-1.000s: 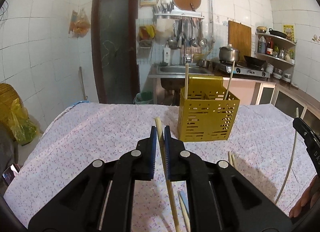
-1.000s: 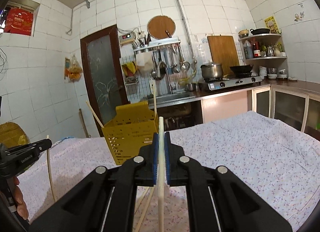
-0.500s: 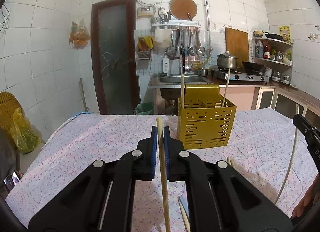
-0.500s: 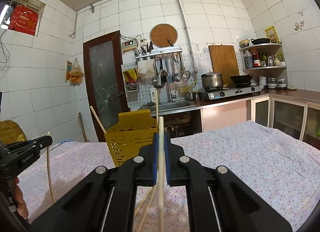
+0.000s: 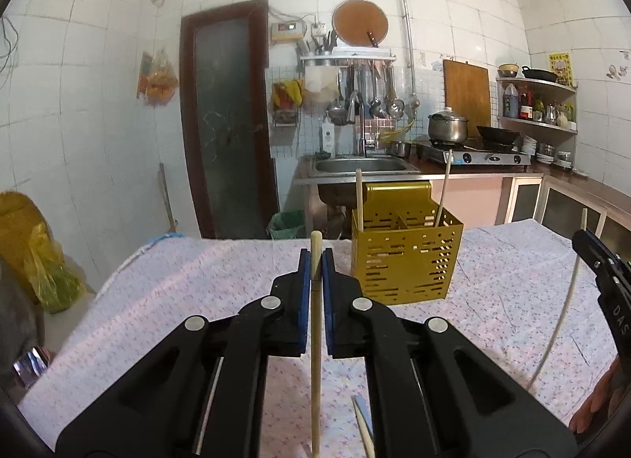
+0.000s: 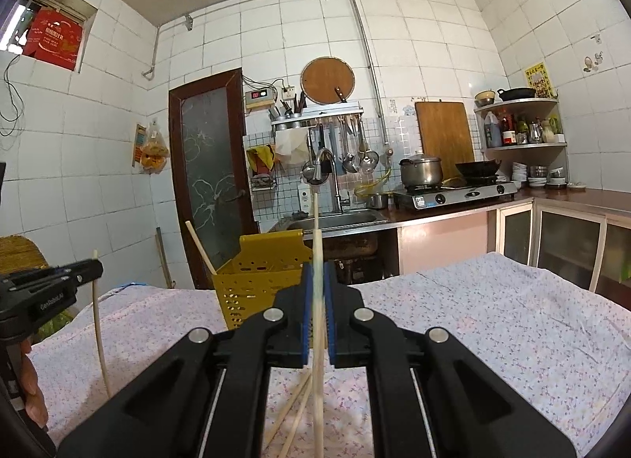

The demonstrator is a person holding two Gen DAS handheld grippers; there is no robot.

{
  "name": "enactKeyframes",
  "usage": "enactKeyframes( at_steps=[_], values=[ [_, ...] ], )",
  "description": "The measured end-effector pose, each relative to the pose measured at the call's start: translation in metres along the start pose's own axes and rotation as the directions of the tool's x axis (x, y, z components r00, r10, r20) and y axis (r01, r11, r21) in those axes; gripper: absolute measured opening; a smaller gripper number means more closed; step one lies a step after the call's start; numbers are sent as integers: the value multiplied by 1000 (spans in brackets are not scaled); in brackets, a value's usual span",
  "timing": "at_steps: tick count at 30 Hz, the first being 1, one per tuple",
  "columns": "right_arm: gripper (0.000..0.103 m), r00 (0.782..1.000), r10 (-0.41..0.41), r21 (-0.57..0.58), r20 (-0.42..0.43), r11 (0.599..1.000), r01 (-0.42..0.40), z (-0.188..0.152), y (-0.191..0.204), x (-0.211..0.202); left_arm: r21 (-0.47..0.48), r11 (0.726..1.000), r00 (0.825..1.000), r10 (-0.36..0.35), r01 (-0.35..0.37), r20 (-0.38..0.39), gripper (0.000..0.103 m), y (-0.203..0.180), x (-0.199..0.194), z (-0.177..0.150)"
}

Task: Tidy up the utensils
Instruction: 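Lift both held chopsticks and carry them over the yellow holder, then drop the chopsticks into the yellow holder by opening both grippers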

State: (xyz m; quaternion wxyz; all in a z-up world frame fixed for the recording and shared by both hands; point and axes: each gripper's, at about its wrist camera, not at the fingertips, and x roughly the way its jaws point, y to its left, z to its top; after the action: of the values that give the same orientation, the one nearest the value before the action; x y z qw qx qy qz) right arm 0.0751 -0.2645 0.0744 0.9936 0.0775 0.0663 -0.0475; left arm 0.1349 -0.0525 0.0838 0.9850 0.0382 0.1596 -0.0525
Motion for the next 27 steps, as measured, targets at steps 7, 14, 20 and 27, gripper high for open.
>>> enactKeyframes(
  at_steps=[7, 14, 20, 27],
  values=[
    [6, 999, 37, 15, 30, 999, -37, 28, 12, 3, -8, 999, 999, -34, 34, 34, 5, 3, -10, 27],
    [6, 994, 55, -36, 96, 998, -52, 67, 29, 23, -25, 997, 991, -66, 69, 113, 5, 2, -9, 75],
    [6, 984, 55, -69, 171, 997, -44, 112, 37, 48, -49, 993, 968, -90, 104, 235, 5, -10, 2, 127],
    [6, 976, 53, -54, 209, 998, -42, 150, 35, 107, -91, 987, 949, -98, 131, 298, 5, -28, 57, 179]
  ],
)
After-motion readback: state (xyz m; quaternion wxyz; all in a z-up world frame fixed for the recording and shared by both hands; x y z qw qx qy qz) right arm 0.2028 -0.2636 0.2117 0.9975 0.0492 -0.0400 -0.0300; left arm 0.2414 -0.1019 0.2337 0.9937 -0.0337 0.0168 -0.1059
